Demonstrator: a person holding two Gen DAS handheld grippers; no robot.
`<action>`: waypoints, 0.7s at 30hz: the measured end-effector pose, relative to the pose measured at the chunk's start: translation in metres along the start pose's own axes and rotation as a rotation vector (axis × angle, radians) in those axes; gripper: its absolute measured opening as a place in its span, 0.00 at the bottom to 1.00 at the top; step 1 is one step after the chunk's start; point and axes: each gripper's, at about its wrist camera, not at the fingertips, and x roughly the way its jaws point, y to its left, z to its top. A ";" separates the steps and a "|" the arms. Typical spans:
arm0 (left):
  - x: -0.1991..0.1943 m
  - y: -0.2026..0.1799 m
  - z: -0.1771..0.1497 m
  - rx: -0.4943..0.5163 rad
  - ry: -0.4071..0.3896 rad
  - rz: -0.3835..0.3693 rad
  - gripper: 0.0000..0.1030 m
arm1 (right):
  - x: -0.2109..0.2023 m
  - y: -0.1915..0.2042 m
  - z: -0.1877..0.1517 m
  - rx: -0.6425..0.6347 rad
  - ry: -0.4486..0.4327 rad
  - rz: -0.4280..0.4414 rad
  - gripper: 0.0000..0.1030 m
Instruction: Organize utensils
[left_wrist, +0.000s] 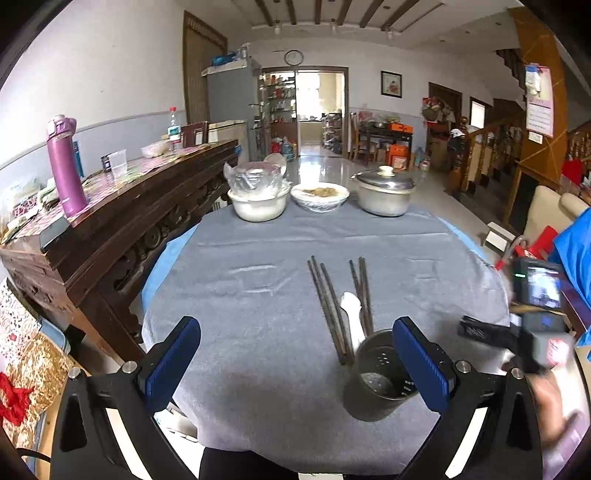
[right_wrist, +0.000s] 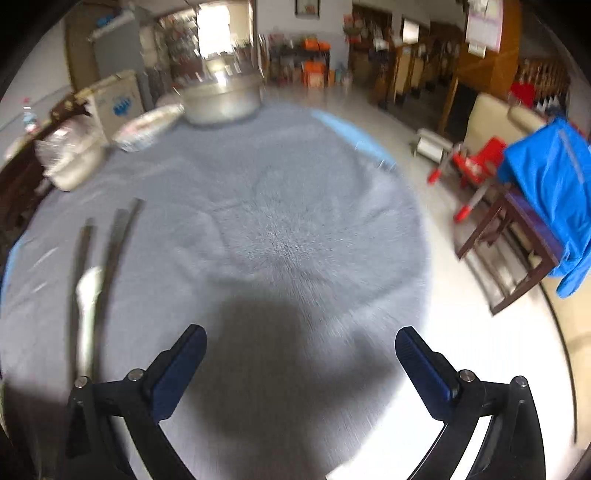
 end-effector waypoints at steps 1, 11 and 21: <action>-0.001 -0.002 0.000 0.008 -0.002 -0.009 1.00 | -0.022 0.000 -0.009 -0.014 -0.038 0.014 1.00; -0.008 -0.008 -0.001 0.046 -0.042 0.035 1.00 | -0.141 0.025 -0.044 -0.177 -0.235 0.069 1.00; 0.008 0.006 -0.005 0.013 -0.013 0.075 1.00 | -0.161 0.048 -0.048 -0.201 -0.277 0.077 1.00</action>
